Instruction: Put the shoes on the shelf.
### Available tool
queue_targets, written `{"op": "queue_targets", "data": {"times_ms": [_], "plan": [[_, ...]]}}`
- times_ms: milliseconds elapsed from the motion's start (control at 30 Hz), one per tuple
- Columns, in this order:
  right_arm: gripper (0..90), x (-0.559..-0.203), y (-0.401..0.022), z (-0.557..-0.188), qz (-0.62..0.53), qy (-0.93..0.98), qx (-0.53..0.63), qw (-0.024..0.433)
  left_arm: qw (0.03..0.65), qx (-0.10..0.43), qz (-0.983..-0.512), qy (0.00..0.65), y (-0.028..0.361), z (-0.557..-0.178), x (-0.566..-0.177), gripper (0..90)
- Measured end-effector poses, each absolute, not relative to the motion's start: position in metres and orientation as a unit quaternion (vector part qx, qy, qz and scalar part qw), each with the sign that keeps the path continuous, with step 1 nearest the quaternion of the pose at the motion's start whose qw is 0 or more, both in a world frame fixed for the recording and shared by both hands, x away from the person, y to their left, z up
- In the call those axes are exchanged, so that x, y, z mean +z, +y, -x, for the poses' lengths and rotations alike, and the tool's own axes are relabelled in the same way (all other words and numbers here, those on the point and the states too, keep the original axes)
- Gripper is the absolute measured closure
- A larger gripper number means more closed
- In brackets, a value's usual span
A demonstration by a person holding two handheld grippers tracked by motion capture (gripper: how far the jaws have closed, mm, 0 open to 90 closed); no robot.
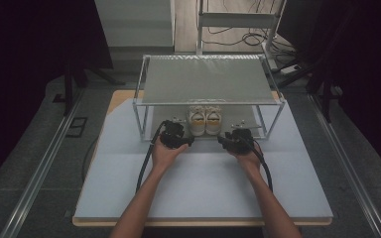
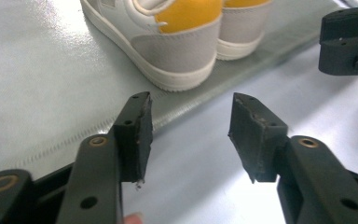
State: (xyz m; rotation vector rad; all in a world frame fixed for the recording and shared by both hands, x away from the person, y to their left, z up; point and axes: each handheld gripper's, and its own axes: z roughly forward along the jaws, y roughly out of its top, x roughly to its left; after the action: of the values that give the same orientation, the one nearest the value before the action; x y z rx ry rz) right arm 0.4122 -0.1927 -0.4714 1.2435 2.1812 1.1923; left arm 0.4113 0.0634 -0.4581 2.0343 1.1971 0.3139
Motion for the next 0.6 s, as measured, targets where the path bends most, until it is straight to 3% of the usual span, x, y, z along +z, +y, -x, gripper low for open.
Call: {"op": "queue_targets", "data": {"times_ms": [167,600], "plan": [[50.3,-0.47,-0.201,-0.399,-0.429,0.776,0.43,0.173,0.378,0.13,-0.799,0.449,0.068,-0.391,-0.455,41.5],[45.2,-0.469,-0.244,-0.355,-0.412,0.775,0.447,0.172,0.396,0.139,-0.797,0.435,0.106,-0.338,-0.462,38.2]]}}
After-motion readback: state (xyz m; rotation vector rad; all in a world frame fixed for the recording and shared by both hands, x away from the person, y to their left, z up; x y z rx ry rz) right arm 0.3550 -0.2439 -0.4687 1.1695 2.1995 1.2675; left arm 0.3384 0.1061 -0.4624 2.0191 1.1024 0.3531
